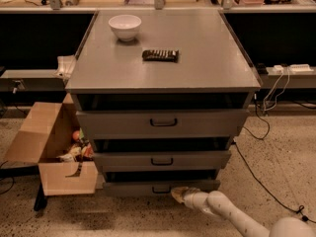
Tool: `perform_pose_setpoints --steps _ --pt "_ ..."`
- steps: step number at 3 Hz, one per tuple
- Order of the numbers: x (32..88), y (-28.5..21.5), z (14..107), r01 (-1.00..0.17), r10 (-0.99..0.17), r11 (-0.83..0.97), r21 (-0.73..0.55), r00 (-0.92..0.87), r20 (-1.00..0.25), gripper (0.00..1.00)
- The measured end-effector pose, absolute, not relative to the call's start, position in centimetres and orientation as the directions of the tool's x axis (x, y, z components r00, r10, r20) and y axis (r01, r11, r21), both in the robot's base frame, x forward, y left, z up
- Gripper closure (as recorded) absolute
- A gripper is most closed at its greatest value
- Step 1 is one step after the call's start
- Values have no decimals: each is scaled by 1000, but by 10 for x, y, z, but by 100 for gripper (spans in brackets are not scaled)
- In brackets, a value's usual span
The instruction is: Close bottom drawer
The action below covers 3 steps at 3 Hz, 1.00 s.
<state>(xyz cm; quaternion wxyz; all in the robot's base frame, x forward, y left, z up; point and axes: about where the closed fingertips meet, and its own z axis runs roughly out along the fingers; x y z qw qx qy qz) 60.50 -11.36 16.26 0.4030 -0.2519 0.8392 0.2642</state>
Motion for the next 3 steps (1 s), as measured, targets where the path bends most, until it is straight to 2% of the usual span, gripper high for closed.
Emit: perform_pose_setpoints --steps 1,2,3 --pt "604 -115 163 -635 -207 735 240 -546 -812 100" --pt "606 -136 169 -628 -208 744 228 -542 -815 100" --pt "584 -171 188 -630 -190 737 243 -539 -821 100"
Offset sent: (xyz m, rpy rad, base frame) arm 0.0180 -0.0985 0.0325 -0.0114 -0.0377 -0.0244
